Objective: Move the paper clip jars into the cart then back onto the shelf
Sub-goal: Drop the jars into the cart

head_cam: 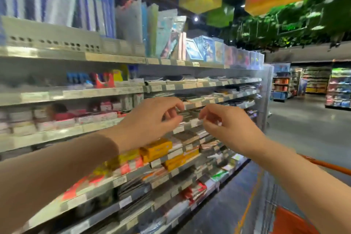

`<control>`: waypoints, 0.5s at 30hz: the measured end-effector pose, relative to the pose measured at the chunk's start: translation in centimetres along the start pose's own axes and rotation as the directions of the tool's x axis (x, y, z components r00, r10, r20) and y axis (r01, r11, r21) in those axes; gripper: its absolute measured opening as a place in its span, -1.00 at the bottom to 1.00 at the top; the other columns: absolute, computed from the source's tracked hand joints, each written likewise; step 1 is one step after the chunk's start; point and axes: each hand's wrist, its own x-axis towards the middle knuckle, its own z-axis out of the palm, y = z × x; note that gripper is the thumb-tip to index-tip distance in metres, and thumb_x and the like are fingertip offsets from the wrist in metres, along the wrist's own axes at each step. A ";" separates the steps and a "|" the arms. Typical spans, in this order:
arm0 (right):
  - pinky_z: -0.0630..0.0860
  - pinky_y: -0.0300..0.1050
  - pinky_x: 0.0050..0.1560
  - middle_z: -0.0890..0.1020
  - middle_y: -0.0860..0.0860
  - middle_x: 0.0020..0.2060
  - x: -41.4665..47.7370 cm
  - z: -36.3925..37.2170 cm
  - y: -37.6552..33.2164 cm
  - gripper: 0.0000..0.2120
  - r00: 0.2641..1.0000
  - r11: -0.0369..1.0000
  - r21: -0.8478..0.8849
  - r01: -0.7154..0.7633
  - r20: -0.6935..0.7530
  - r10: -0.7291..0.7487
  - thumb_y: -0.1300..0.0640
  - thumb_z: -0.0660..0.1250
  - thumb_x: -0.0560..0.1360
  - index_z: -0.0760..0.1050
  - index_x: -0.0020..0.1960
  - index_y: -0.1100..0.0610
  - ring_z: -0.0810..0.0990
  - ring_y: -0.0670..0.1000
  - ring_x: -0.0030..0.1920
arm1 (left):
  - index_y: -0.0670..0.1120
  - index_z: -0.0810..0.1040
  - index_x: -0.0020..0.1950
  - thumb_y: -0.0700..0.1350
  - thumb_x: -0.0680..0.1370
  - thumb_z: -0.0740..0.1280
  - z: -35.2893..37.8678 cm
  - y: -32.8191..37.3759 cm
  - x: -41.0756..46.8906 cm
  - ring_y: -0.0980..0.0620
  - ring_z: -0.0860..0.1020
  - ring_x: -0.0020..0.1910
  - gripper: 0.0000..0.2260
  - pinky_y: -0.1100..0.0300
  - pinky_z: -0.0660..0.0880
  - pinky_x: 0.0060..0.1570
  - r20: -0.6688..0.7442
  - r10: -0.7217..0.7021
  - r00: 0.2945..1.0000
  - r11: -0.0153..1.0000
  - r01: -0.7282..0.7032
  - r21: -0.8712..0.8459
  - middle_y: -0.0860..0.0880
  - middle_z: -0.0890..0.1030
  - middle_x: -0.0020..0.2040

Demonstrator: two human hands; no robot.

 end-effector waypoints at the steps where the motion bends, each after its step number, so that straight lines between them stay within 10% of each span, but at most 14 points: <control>1: 0.40 -0.27 -0.20 0.55 -0.17 -0.25 1.5 1.3 -1.1 -0.90 0.999 1.000 0.010 0.030 0.011 -0.030 0.12 0.28 0.51 0.46 -0.06 -0.09 0.51 -0.13 -0.21 | 0.19 0.45 -0.02 -0.01 0.52 0.27 -1.1 -1.8 -0.7 0.24 0.51 -0.15 -0.90 0.32 0.42 -0.13 -0.006 -0.029 1.000 0.999 0.029 0.017 0.19 0.54 -0.17; 15: 0.45 -0.22 -0.20 0.56 -0.18 -0.24 25.5 22.6 -17.1 -0.91 0.949 0.927 0.207 0.314 -0.031 -0.315 0.07 0.27 0.52 0.50 -0.03 -0.10 0.50 -0.20 -0.20 | 0.06 0.51 0.07 -0.01 0.52 0.29 -14.6 -29.7 -7.1 0.15 0.51 -0.15 -0.86 0.33 0.36 -0.22 -0.114 -0.266 0.957 0.901 0.289 0.323 0.14 0.56 -0.16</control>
